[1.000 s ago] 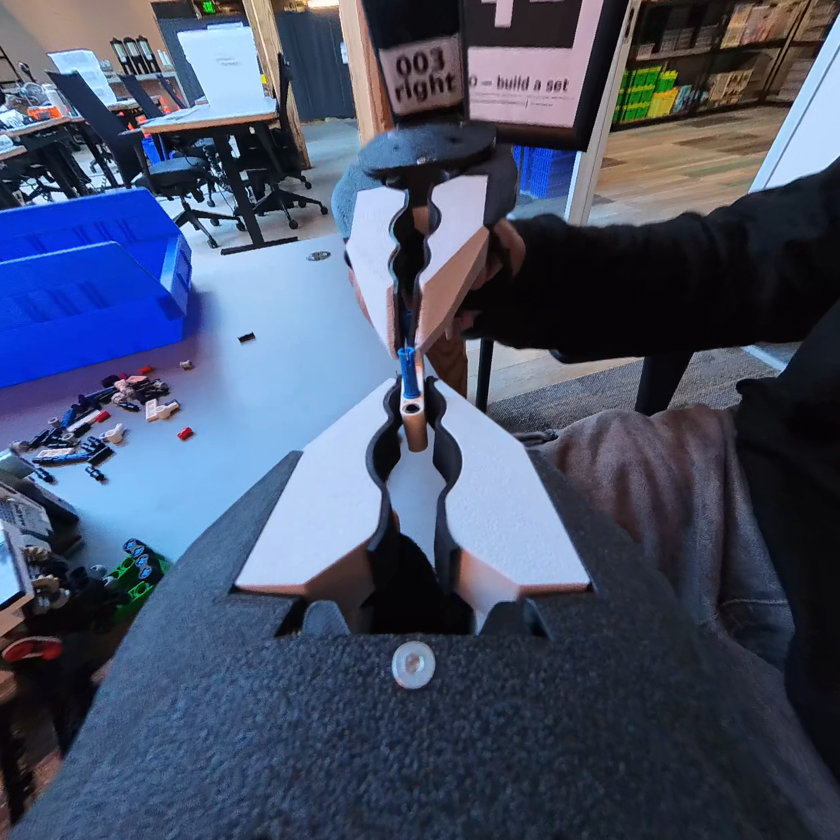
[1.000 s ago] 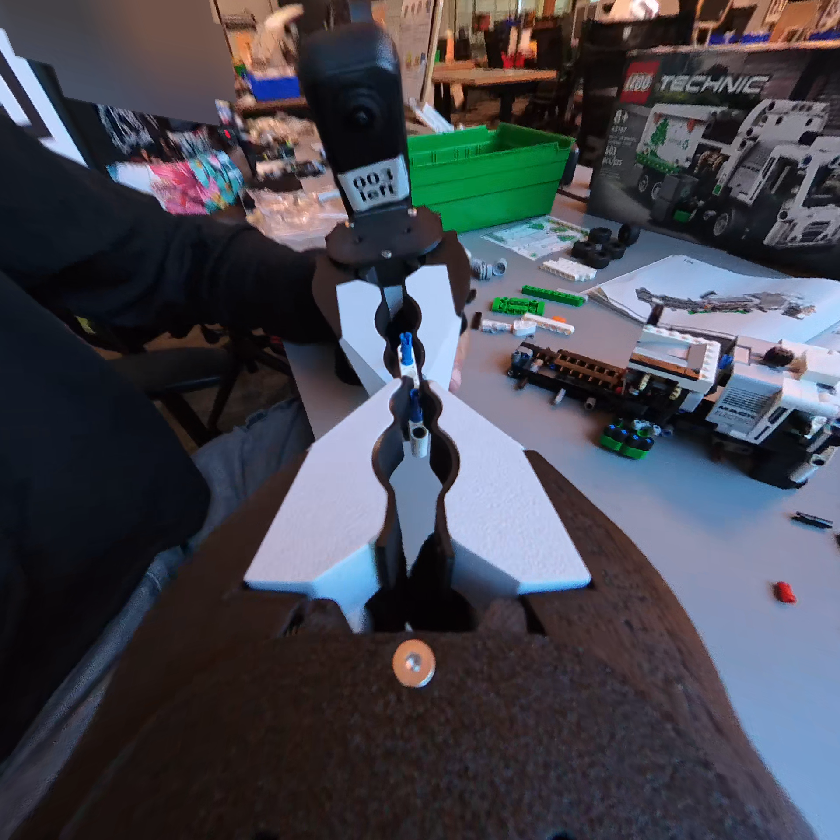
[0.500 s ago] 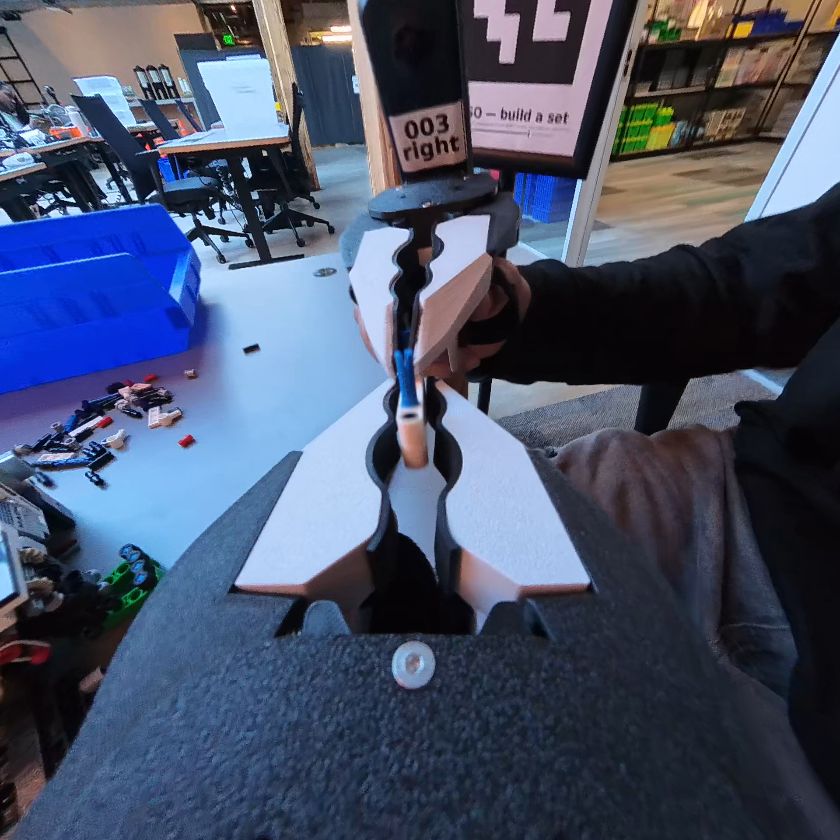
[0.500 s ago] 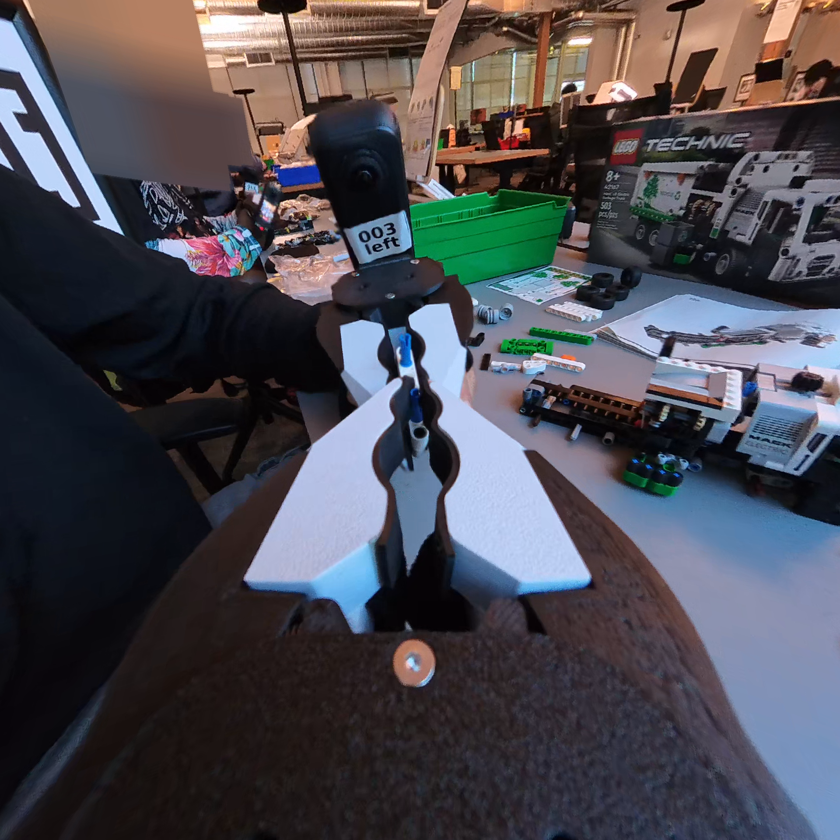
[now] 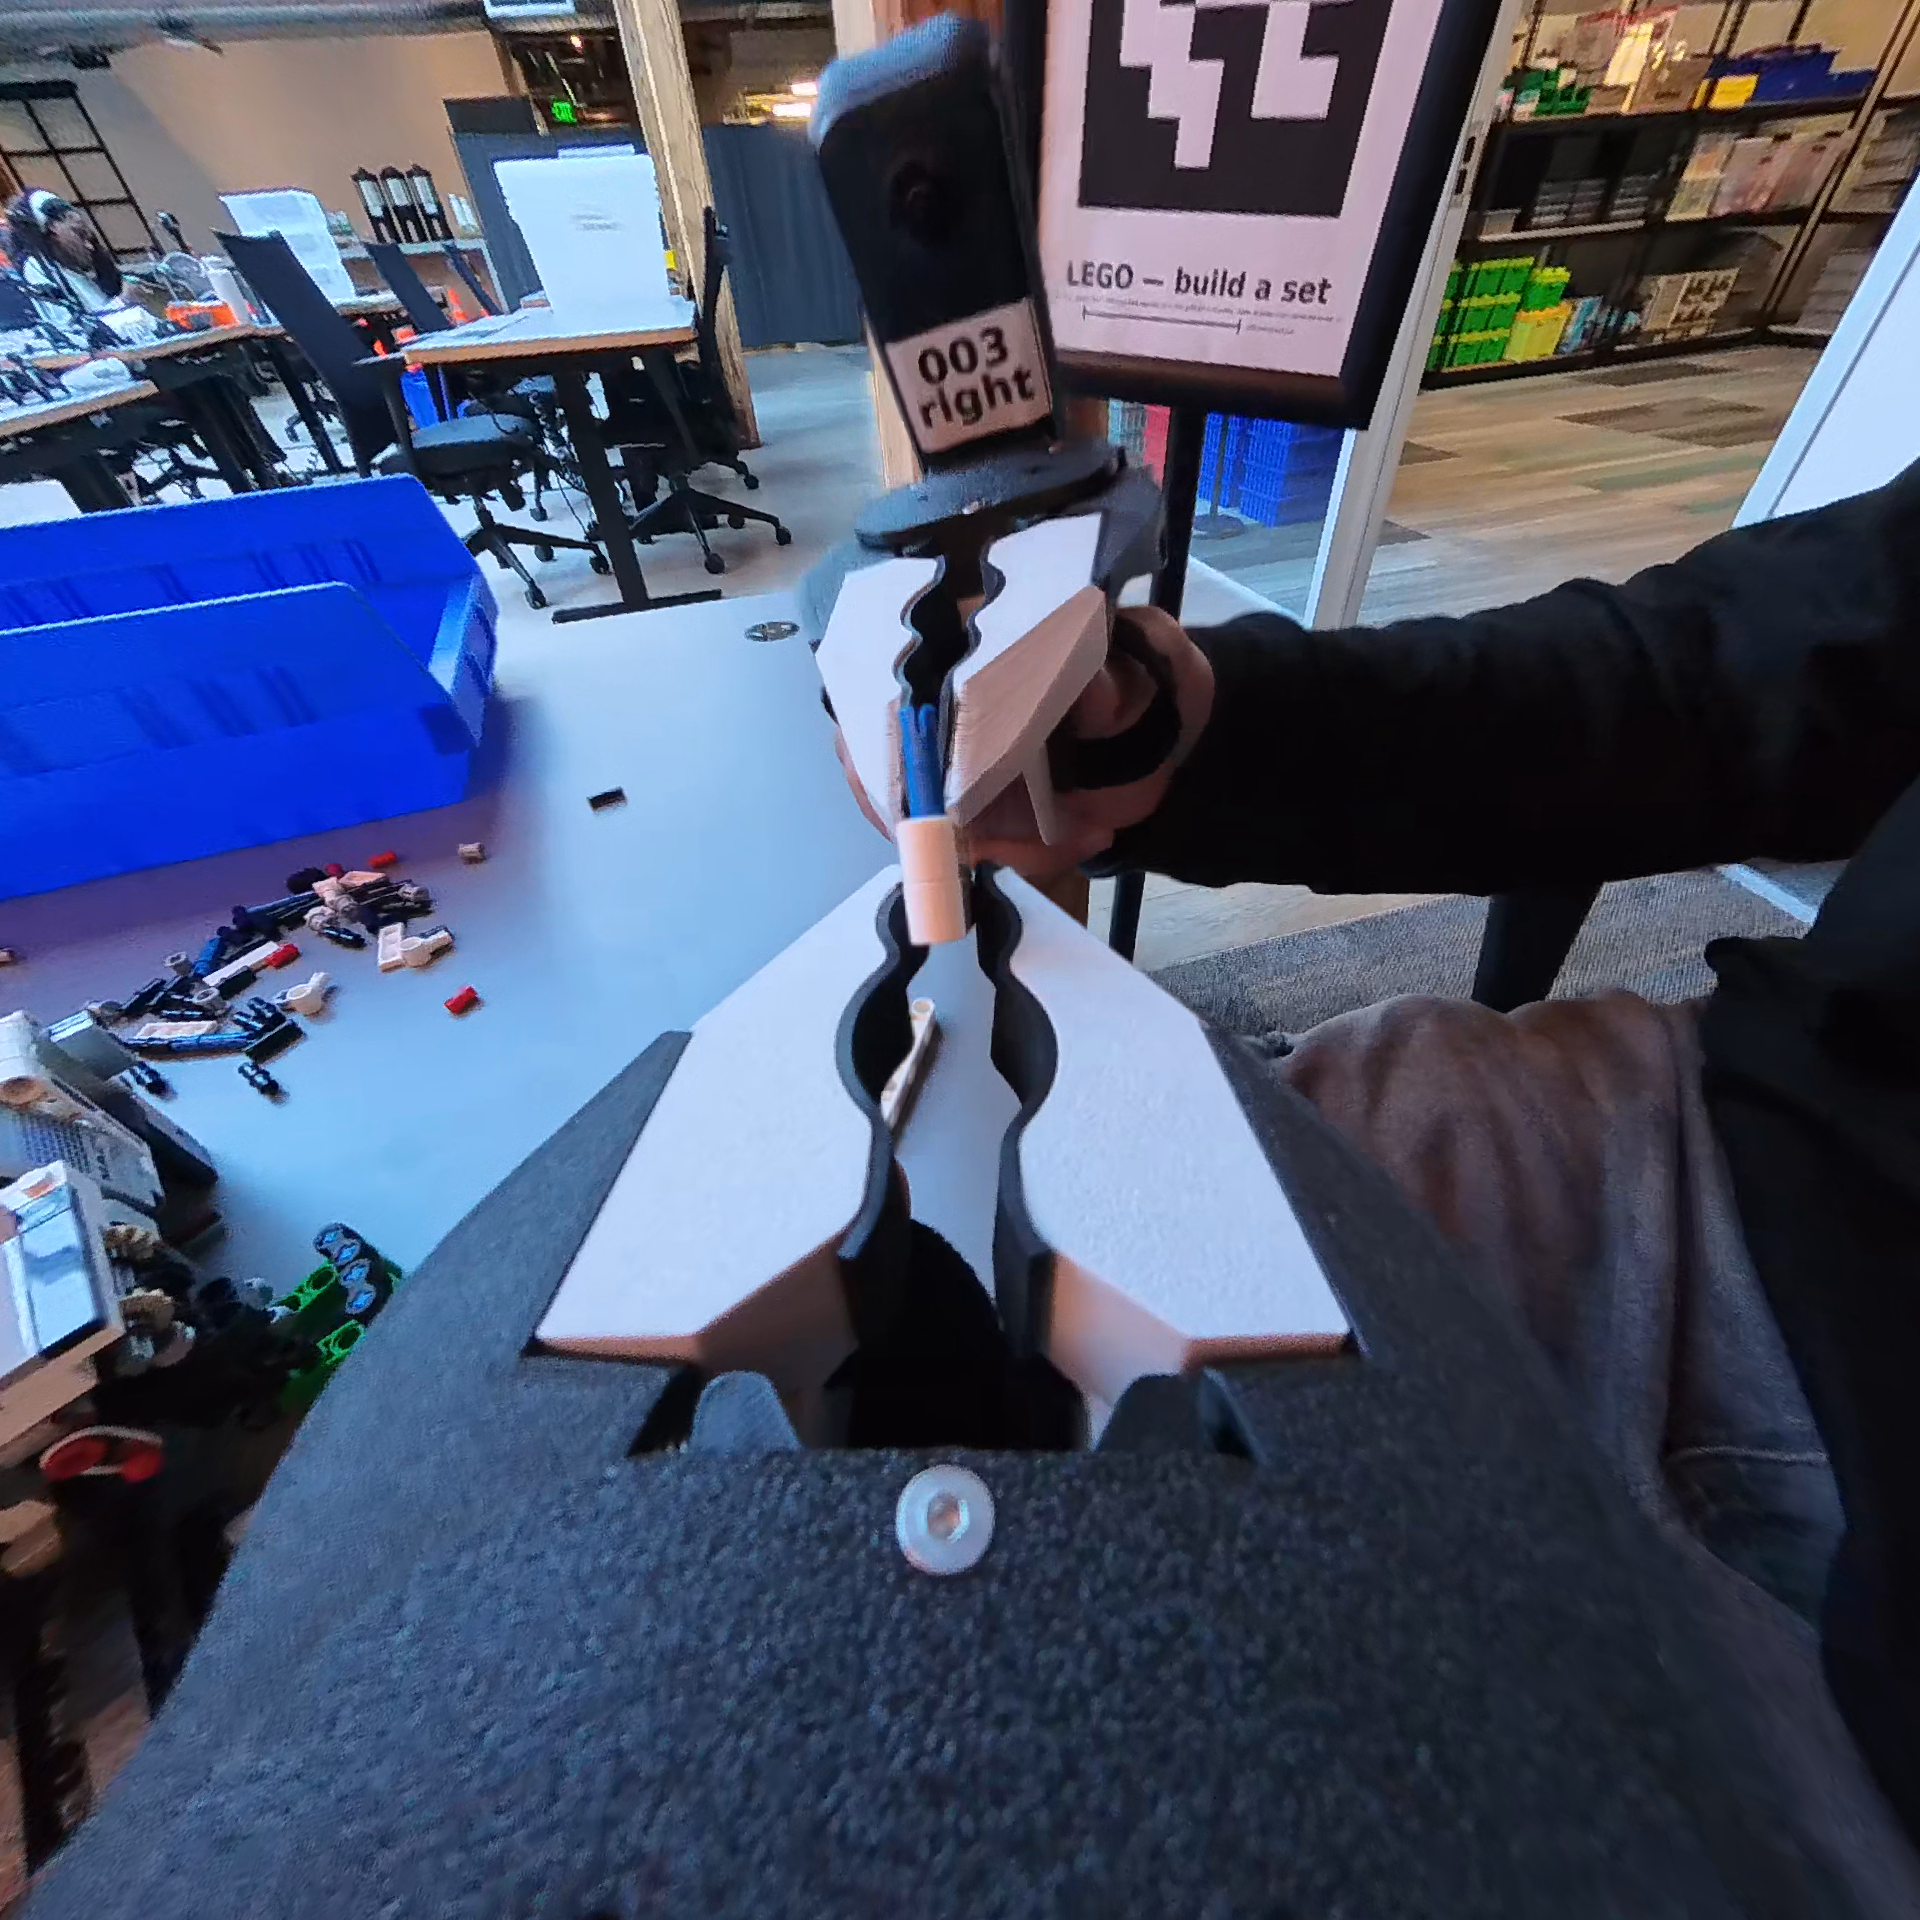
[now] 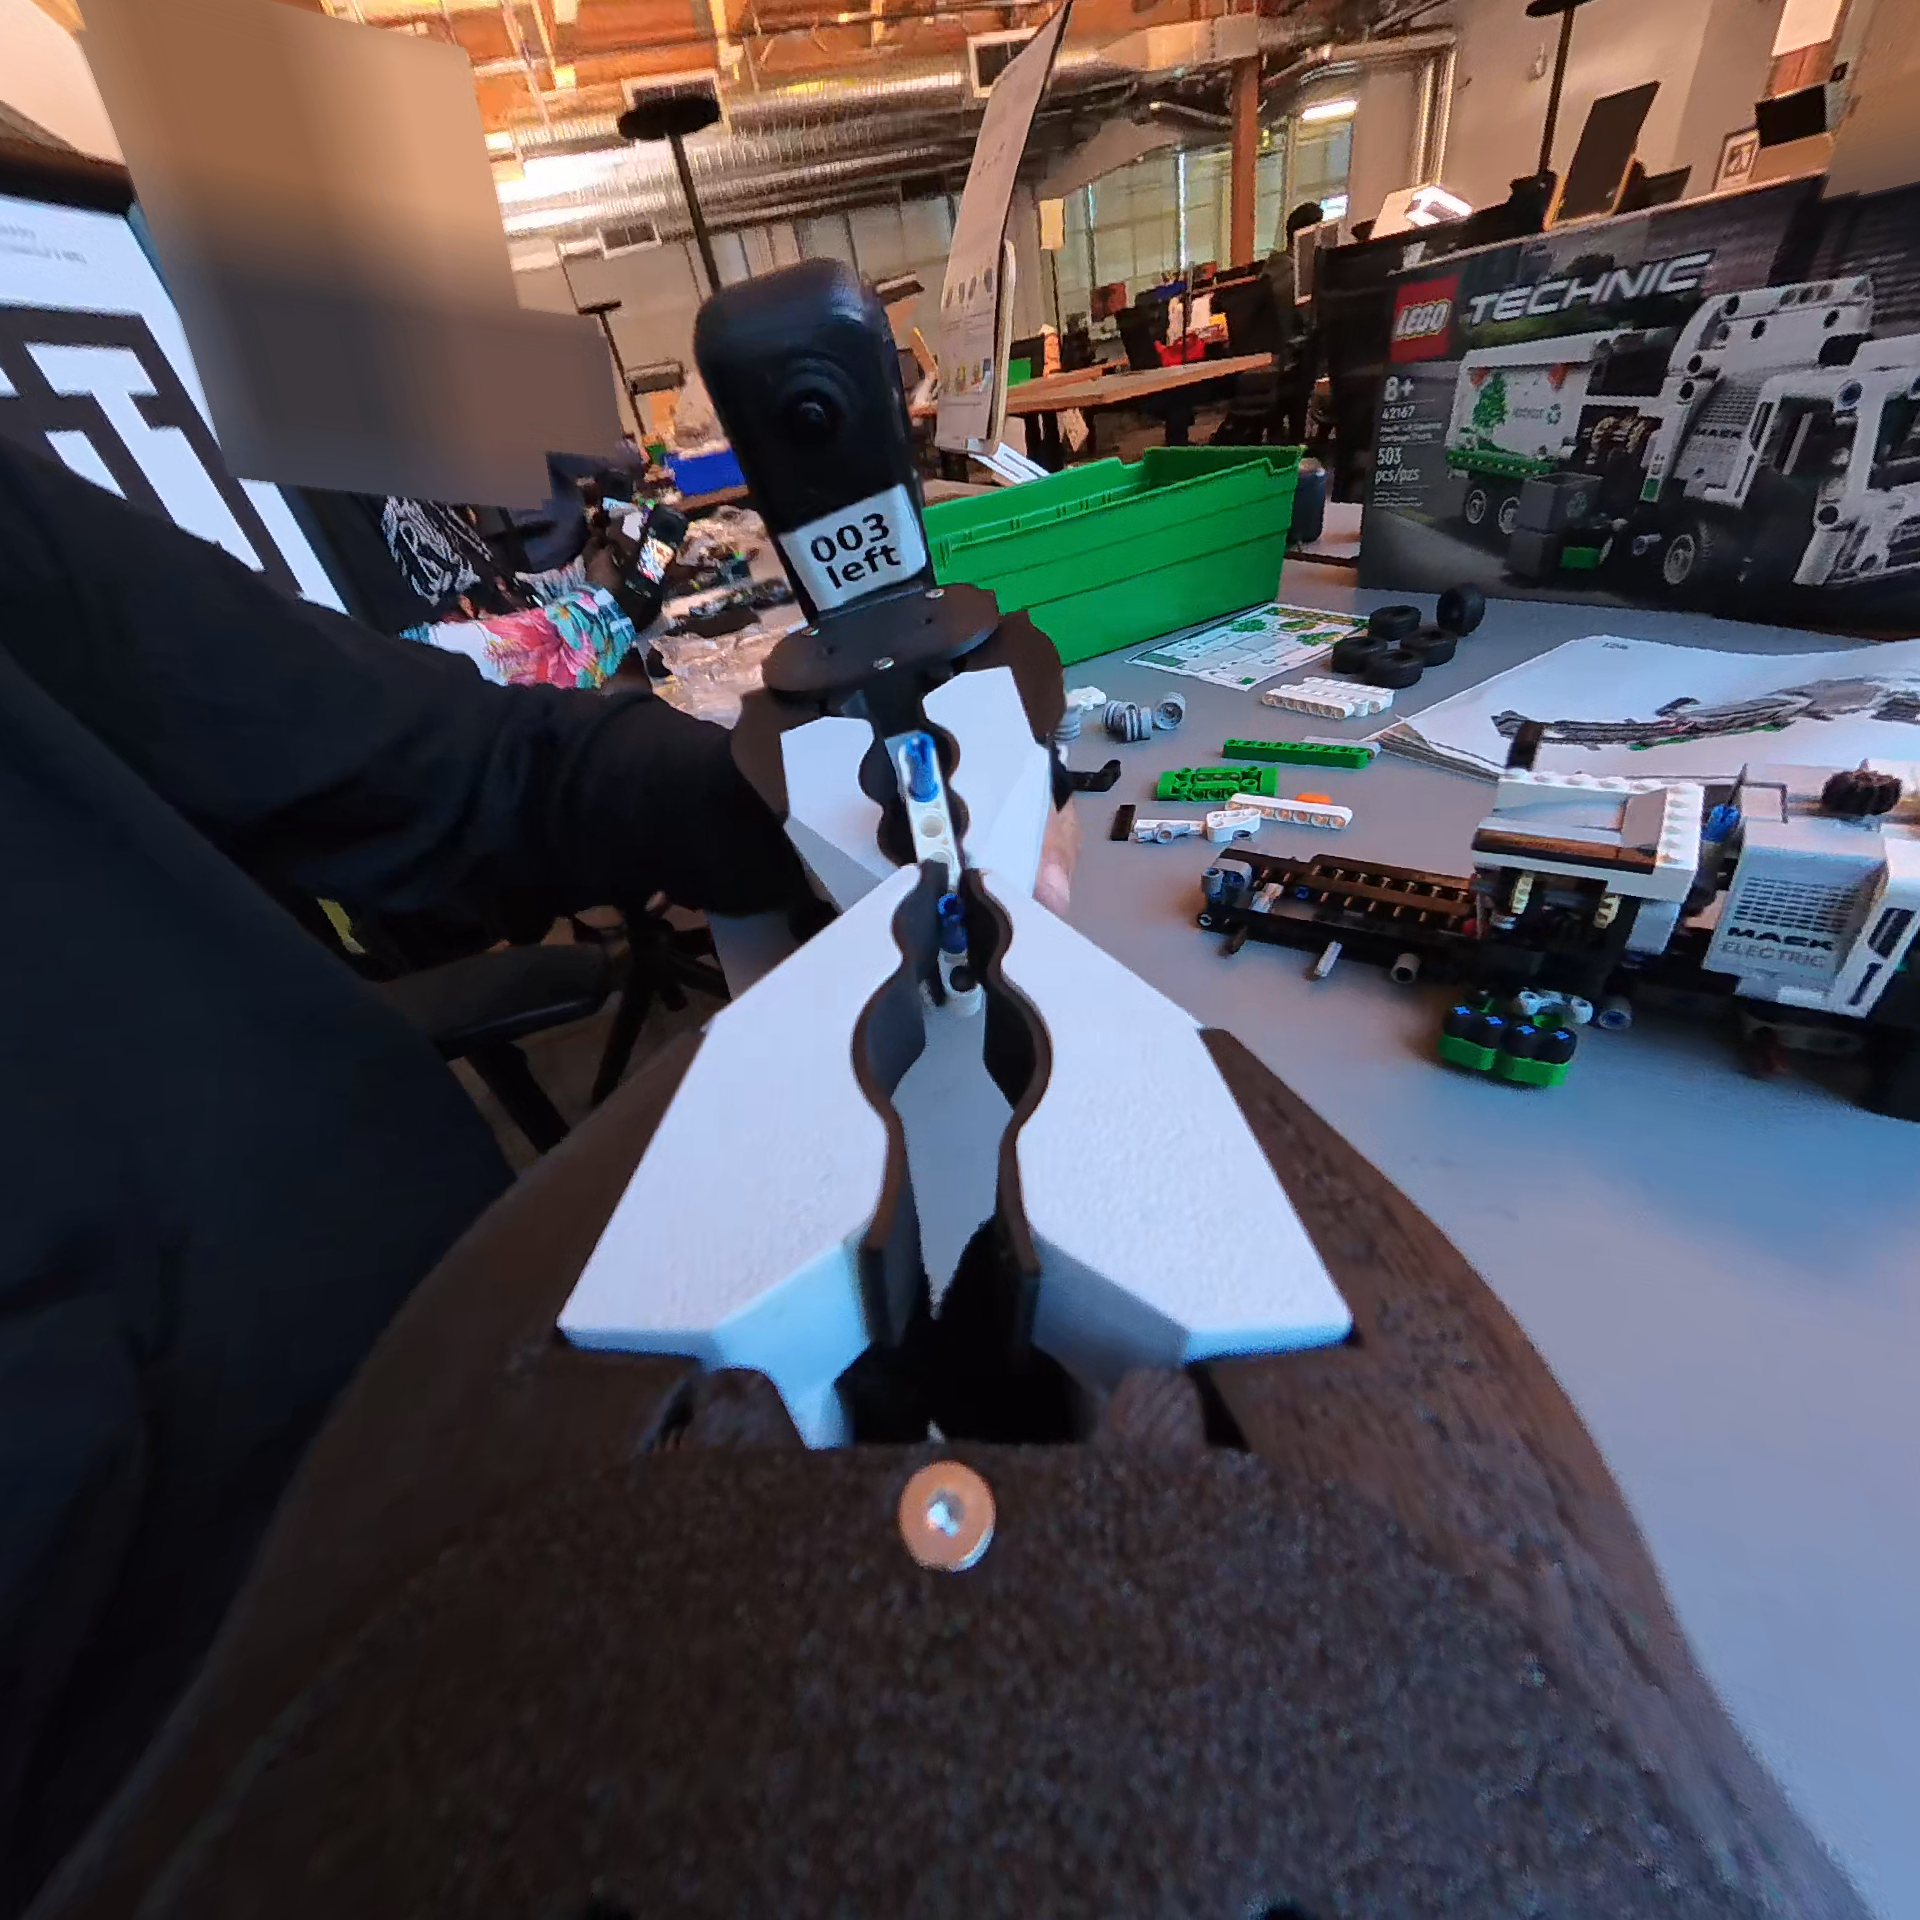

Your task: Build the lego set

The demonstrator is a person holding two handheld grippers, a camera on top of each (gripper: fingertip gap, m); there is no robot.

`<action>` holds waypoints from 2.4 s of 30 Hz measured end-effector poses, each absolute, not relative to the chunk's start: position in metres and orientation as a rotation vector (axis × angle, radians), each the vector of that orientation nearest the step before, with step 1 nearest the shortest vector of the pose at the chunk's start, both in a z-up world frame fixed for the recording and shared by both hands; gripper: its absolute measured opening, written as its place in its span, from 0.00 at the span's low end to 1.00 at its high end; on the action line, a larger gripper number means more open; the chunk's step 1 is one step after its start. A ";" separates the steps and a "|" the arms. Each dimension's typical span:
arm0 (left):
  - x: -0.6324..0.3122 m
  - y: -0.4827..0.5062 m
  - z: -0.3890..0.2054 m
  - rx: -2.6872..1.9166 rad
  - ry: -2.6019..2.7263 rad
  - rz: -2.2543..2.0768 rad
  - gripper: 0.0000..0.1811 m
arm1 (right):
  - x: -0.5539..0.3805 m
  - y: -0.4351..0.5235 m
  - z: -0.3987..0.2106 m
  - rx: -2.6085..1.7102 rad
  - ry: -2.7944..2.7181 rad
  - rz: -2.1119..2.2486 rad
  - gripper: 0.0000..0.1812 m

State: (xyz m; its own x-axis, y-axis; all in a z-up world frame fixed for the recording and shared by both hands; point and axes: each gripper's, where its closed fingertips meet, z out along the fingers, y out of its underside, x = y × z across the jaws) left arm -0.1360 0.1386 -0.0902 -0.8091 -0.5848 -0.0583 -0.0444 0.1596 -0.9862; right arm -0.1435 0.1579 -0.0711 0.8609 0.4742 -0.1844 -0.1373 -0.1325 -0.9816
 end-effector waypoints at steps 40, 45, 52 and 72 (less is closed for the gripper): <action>-0.135 0.161 -0.068 -0.805 1.940 -2.050 0.03 | -0.135 0.165 -0.075 -1.605 -0.144 0.578 0.02; -0.136 0.164 -0.061 -0.845 1.891 -2.165 0.03 | -0.141 0.169 -0.074 -1.549 -0.082 0.684 0.02; -0.126 0.169 -0.070 -0.897 1.891 -2.036 0.03 | -0.128 0.165 -0.084 -1.645 -0.088 0.613 0.05; -0.108 0.174 -0.117 -0.965 2.016 -1.589 0.04 | -0.098 0.128 -0.189 -2.400 -0.343 0.246 0.08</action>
